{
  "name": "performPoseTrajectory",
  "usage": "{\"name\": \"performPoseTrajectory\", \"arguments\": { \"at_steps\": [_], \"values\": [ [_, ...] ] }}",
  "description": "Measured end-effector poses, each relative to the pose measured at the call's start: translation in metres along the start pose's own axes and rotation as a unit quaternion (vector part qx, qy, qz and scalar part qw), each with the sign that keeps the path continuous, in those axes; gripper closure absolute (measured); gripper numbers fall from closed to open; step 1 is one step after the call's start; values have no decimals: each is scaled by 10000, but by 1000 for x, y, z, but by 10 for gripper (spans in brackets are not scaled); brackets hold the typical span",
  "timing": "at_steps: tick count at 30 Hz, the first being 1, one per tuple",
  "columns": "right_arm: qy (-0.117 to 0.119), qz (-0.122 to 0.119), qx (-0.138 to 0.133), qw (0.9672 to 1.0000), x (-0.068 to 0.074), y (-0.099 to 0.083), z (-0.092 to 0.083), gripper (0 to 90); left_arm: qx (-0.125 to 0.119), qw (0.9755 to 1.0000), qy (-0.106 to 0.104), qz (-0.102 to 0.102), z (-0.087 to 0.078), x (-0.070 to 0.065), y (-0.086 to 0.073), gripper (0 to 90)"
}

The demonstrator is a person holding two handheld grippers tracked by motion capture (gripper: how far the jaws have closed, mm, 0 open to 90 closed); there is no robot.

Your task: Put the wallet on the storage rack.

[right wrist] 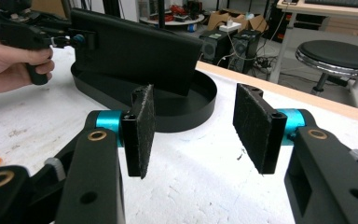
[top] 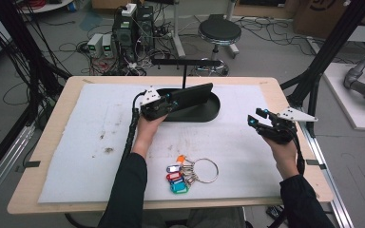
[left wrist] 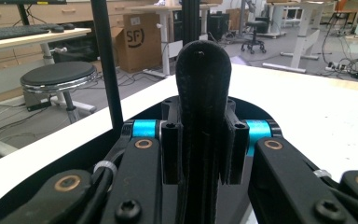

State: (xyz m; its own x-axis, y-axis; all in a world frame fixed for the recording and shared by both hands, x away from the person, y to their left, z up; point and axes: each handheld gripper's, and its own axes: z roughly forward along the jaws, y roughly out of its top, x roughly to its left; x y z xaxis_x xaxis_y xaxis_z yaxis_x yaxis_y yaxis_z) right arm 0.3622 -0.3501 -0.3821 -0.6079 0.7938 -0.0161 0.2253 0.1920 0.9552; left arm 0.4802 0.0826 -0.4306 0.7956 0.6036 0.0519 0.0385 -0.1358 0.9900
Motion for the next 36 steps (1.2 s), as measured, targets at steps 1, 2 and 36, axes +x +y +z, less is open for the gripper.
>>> {"name": "performPoseTrajectory", "arguments": {
  "at_steps": [1, 2, 36],
  "values": [
    [2, 6, 11, 10000, 0, 0, 0, 496, 3, 10000, 9, -10, 1, 1, -1, 740],
    [11, 6, 8, 10000, -1, -1, 0, 497, 11, 10000, 25, -54, 2, 2, -3, 740],
    [39, 77, 71, 9999, -4, -4, 1, 488, 1073, 9916, 710, -113, -6, 13, -11, 536]
  ]
}}
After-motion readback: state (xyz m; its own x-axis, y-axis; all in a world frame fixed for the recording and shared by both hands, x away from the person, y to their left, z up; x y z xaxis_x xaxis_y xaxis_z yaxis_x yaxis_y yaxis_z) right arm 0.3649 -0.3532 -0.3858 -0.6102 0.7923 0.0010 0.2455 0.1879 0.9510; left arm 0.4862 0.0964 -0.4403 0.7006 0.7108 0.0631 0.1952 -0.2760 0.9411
